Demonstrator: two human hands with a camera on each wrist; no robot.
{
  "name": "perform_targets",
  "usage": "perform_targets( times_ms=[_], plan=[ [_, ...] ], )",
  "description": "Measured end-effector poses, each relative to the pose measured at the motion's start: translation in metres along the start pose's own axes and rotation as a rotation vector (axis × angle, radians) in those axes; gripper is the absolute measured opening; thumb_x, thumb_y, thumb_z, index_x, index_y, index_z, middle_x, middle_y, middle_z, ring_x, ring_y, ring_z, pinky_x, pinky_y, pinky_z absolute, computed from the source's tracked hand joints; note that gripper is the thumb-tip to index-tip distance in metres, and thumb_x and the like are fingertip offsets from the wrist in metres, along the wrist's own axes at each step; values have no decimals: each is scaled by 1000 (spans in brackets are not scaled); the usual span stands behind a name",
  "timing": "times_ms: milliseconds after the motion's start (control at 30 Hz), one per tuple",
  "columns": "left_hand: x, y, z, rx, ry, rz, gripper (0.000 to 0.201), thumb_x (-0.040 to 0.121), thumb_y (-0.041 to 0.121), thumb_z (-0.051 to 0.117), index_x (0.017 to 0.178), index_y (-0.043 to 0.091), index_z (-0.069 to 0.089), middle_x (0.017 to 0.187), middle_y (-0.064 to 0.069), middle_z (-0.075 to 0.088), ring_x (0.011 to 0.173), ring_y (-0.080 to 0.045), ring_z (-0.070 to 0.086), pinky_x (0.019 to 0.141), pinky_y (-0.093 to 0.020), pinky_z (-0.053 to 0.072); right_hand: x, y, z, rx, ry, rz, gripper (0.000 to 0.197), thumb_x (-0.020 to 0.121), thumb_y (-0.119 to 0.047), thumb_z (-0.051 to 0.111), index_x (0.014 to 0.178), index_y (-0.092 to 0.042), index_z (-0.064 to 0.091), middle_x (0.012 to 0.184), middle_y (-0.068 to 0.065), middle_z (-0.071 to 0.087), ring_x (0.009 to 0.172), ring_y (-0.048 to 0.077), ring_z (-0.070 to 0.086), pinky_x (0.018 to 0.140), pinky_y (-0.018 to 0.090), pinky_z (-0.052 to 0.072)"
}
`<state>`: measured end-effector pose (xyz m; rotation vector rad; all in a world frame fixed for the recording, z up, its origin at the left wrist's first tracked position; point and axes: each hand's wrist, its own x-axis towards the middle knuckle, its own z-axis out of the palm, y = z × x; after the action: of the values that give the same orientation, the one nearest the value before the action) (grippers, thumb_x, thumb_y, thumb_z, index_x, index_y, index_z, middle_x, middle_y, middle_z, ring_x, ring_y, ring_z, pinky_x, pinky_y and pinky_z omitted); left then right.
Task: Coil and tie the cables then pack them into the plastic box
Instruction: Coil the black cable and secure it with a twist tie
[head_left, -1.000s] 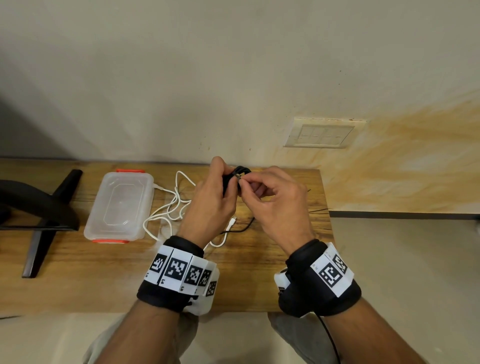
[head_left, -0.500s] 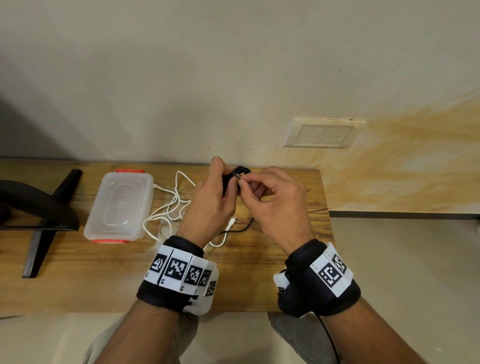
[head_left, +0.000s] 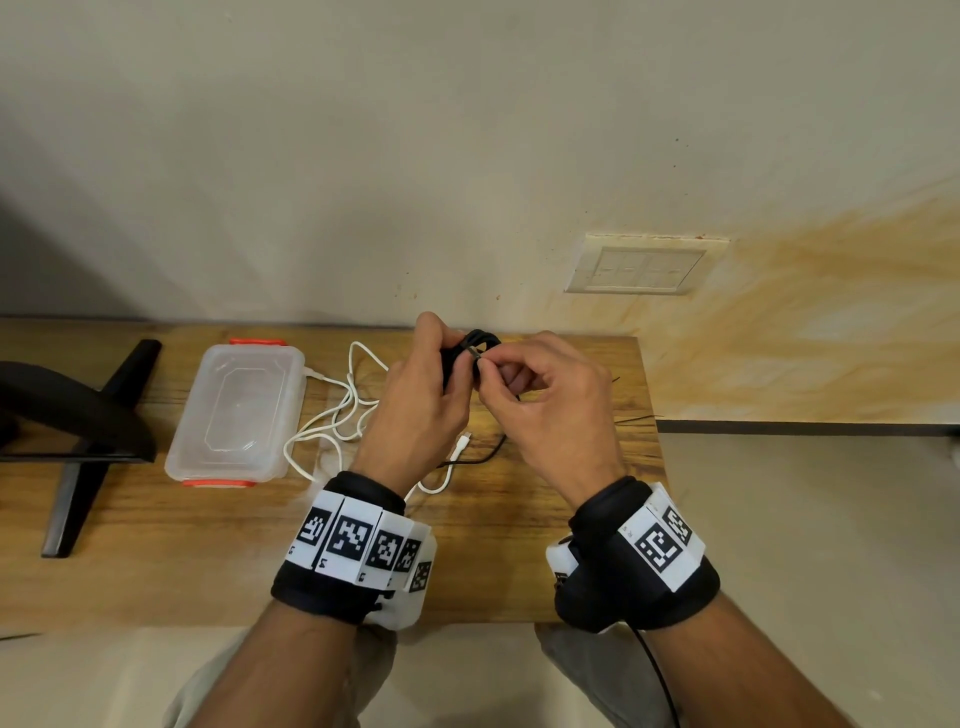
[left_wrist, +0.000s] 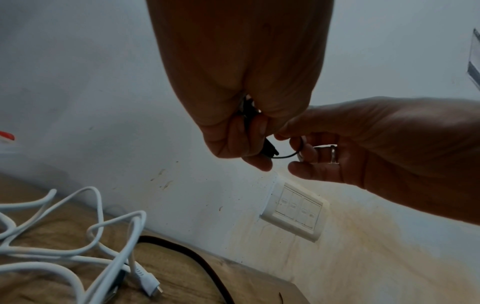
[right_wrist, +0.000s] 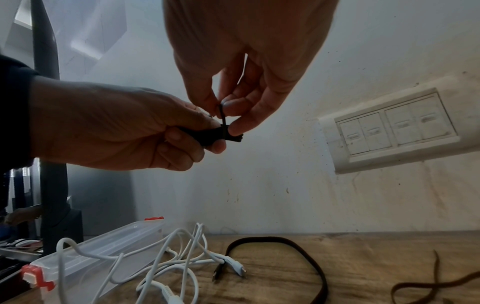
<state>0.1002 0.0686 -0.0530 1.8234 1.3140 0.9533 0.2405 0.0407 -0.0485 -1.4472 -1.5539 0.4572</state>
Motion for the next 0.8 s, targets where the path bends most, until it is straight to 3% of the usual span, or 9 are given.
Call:
perform_targets(
  times_ms=[267,433,533,667,800],
  plan=[
    [-1,1,1,-1,-11,5,9,101,15,51,101,11,43,76,6,60,64,-13,57,58,-38,46,0,-3,0,2,6,0,3,87,-17,74,89,-15,77,79,-4,65,68,11,59,66,31,55],
    [-1,0,2,-4,-22,26,11,101,15,51,100,7,43,77,10,58,64,-7,56,54,-25,42,0,-3,2,-4,10,6,5,87,-15,75,91,-17,78,81,-6,66,69,9,60,67,30,55],
    [-1,0,3,0,-25,35,13,102,16,50,98,8,41,71,8,55,59,-9,52,51,-27,39,0,-3,2,-2,10,30,7,88,-17,76,95,-18,78,84,-6,68,72,9,61,69,25,55],
    [-1,2,2,14,-45,66,13,102,14,50,95,9,40,66,8,51,54,-9,48,47,-26,35,5,-5,0,134,-9,206,13,86,-16,78,99,-18,78,85,-7,72,76,4,64,69,11,49],
    [-1,2,2,66,-76,104,8,101,11,50,99,6,45,68,15,50,58,0,51,48,-14,31,8,-7,-1,259,-75,330,20,87,-13,76,104,-23,76,84,-7,72,73,-2,64,69,11,49]
  ],
)
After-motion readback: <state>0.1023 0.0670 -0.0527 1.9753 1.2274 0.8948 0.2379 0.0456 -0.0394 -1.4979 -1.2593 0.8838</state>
